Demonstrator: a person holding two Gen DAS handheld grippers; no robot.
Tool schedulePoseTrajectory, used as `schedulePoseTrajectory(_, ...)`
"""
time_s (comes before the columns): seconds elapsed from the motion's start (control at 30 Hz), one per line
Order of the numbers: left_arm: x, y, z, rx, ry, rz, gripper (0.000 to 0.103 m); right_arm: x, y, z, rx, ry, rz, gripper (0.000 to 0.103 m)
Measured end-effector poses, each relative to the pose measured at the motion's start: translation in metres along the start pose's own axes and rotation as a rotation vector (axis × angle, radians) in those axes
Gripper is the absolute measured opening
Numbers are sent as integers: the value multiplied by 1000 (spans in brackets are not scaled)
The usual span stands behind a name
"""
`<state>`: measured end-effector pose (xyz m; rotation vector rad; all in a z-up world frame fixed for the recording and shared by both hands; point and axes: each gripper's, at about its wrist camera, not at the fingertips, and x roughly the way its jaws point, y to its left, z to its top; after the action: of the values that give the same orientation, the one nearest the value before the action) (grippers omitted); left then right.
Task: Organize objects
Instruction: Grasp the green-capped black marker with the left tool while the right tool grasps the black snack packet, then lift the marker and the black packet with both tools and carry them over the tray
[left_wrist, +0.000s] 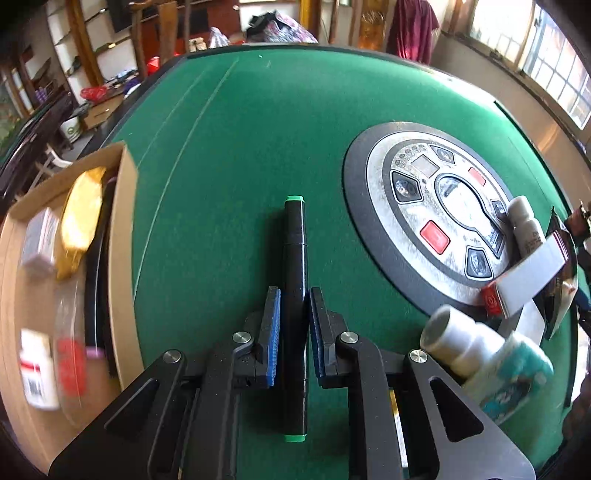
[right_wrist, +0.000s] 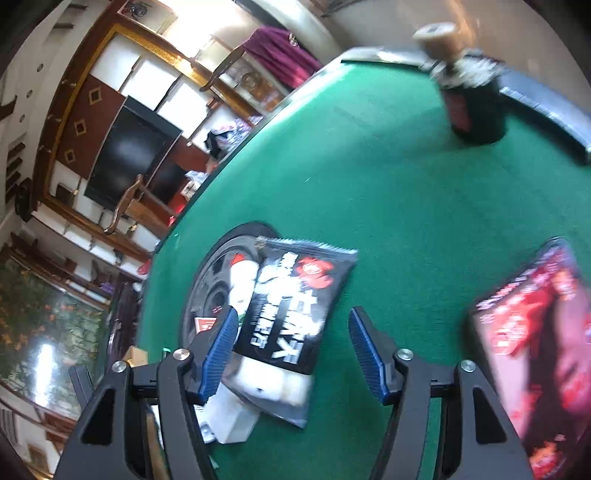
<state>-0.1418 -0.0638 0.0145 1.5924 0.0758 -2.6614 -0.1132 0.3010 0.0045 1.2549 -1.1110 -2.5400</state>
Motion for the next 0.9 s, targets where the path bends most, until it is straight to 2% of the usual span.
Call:
schedulePoseTrajectory(0.07, -2, 2, -5, -10, -22, -1, 14, 9, 1, -1, 11, 27, -1, 64)
schedulePoseTrajectory(0.2, -4, -2, -13, -1, -67, 21, 14, 14, 11, -2, -54, -12, -58, 63)
schedulePoseTrajectory(0.23, -4, -2, -12, -1, -75, 21, 14, 16, 13, -2, -77, -4, -62, 51)
schedulePoseTrajectory(0.27, -5, -1, -14, 1, -89, 18, 14, 18, 15, -2, -90, 13, -49, 44)
schedulePoseTrajectory(0.4, -5, 3, -12, 0, -118, -5, 14, 15, 14, -5, -124, 14, -32, 37)
schedulePoseTrajectory(0.53, -12, 2, -13, -1, -154, -6, 14, -2, 19, -7, -179, -58, -44, 36)
schedulePoseTrajectory(0.67, -25, 2, -14, 7, -217, 31, 14, -18, 25, -14, -217, -119, -30, 36)
schedulePoseTrajectory(0.9, -43, -10, -19, 49, -299, 74, 14, -25, 54, -30, -323, -151, 2, 36)
